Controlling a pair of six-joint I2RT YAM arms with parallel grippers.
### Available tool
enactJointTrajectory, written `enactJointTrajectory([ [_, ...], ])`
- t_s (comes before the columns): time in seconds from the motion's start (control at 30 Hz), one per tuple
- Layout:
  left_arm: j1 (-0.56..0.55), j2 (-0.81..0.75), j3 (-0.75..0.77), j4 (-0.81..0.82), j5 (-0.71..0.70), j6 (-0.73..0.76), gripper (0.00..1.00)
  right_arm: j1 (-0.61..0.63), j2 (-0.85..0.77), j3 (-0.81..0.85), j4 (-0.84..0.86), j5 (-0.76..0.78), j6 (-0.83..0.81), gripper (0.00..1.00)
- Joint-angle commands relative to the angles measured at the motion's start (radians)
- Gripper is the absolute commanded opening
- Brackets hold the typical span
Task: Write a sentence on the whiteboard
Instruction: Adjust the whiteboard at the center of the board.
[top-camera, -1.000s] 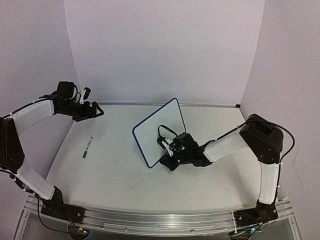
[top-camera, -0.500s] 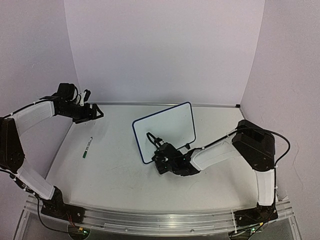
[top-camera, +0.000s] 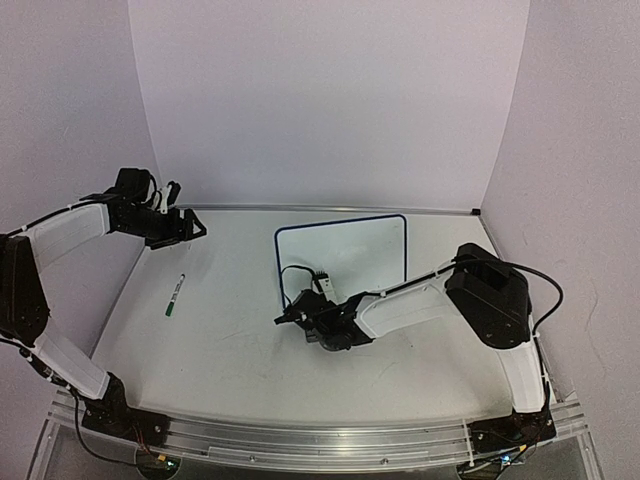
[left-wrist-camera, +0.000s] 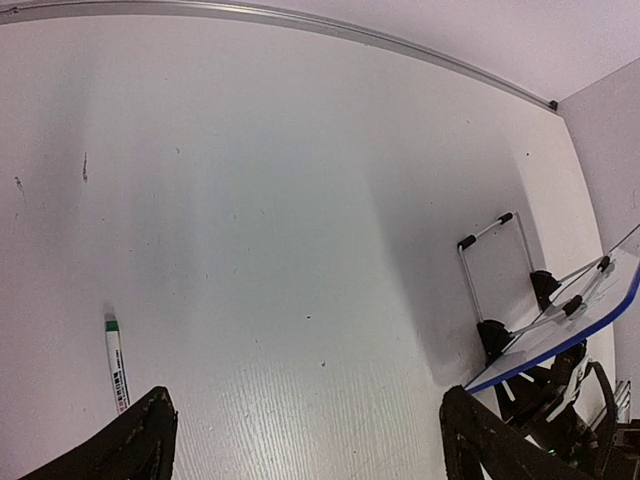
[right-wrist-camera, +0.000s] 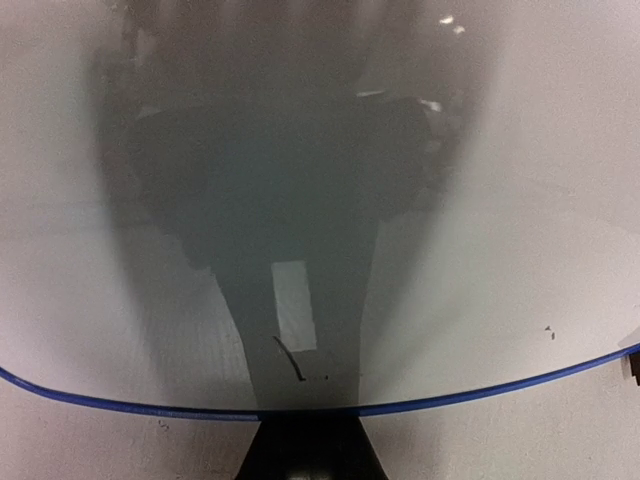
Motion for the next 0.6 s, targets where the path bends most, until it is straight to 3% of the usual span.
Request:
enactJointTrajectory([
  [0.0,0.005,-0.011,-0.008,0.02,-0.036,-0.005,0.9,-0.012,0.011,0.026,-0.105,0.074,0.095,0.11],
  [0.17,0.005,-0.028,-0.013,0.021,-0.066,-0.011,0.91,-0.009,-0.027,0.01,-0.104,0.048,0.084,0.35],
  [0.3,0.005,-0.036,0.003,-0.012,-0.159,-0.043,0.93,0.021,-0.104,-0.027,-0.097,0.042,0.046,0.61],
  [0.57,0.005,-0.112,-0.042,-0.057,-0.243,-0.107,0.93,0.053,-0.332,-0.188,-0.079,-0.104,0.003,0.82],
])
